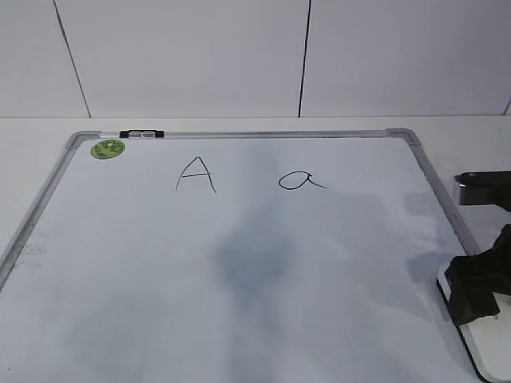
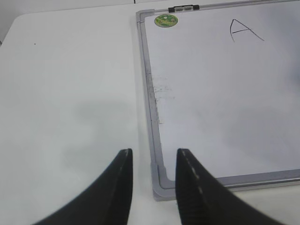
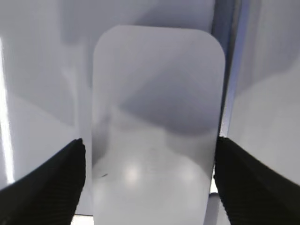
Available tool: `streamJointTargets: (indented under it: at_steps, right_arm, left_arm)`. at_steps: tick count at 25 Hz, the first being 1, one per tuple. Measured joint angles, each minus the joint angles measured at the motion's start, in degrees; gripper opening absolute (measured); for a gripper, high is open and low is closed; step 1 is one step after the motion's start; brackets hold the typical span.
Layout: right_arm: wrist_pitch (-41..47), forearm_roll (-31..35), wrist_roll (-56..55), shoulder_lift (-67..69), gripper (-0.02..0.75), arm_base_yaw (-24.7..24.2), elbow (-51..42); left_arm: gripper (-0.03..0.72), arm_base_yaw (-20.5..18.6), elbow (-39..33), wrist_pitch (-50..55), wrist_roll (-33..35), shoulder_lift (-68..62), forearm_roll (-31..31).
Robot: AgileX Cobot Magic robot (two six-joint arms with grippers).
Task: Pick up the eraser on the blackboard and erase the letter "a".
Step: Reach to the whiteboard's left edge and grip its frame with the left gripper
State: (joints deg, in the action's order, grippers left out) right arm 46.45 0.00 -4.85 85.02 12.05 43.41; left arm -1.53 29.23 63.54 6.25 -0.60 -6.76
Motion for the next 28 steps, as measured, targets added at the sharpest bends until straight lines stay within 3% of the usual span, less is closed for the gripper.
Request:
streamJointTargets:
  at_steps: [11, 17, 28]
  right_arm:
    - [-1.32, 0.00, 0.00, 3.22, 0.641, 0.00, 0.00]
    - [-1.92, -0.41, -1.02, 3.32, 0.547, 0.00, 0.00]
    - [-1.82, -0.46, -1.24, 3.32, 0.543, 0.00, 0.00]
  left_arm:
    - [0.235, 0.00, 0.00, 0.00, 0.00, 0.00, 0.00]
    - [0.235, 0.00, 0.00, 0.00, 0.00, 0.00, 0.00]
    - [0.235, 0.00, 0.00, 0.00, 0.00, 0.00, 0.00]
